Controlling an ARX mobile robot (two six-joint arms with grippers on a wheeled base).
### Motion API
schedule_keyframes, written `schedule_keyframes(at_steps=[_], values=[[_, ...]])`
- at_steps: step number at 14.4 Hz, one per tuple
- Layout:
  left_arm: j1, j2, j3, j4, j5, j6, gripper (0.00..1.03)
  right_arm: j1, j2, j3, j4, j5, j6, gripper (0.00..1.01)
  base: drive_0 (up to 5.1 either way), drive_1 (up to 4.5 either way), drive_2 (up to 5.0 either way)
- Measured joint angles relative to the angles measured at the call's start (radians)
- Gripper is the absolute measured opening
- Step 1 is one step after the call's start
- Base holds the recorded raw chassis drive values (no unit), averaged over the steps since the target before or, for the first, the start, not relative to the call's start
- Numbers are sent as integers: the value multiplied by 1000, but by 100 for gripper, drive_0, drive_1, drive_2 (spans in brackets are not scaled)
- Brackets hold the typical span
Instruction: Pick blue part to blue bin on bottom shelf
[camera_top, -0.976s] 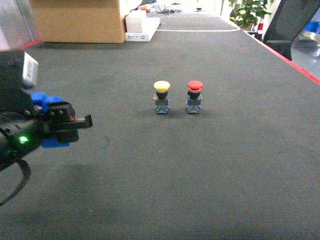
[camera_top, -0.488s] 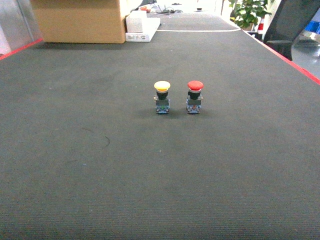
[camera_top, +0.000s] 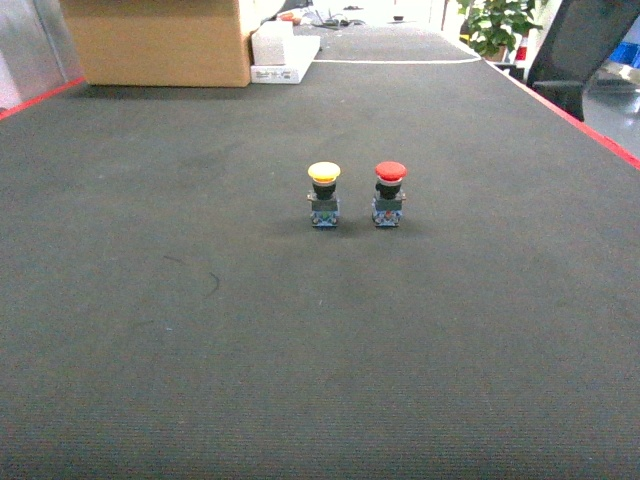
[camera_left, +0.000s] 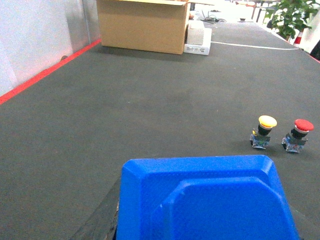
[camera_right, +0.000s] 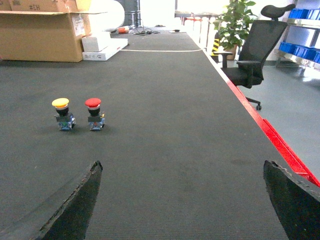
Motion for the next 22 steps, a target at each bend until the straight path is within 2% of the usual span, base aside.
schedule_keyframes(at_steps=[16, 22], values=[[0, -3, 0, -1, -3, 0, 44, 0, 0, 0, 0, 0, 0, 98, 0, -50, 50], [1, -3, 0, 0, -6, 0, 44, 0, 0, 0, 0, 0, 0, 98, -162, -162, -162]])
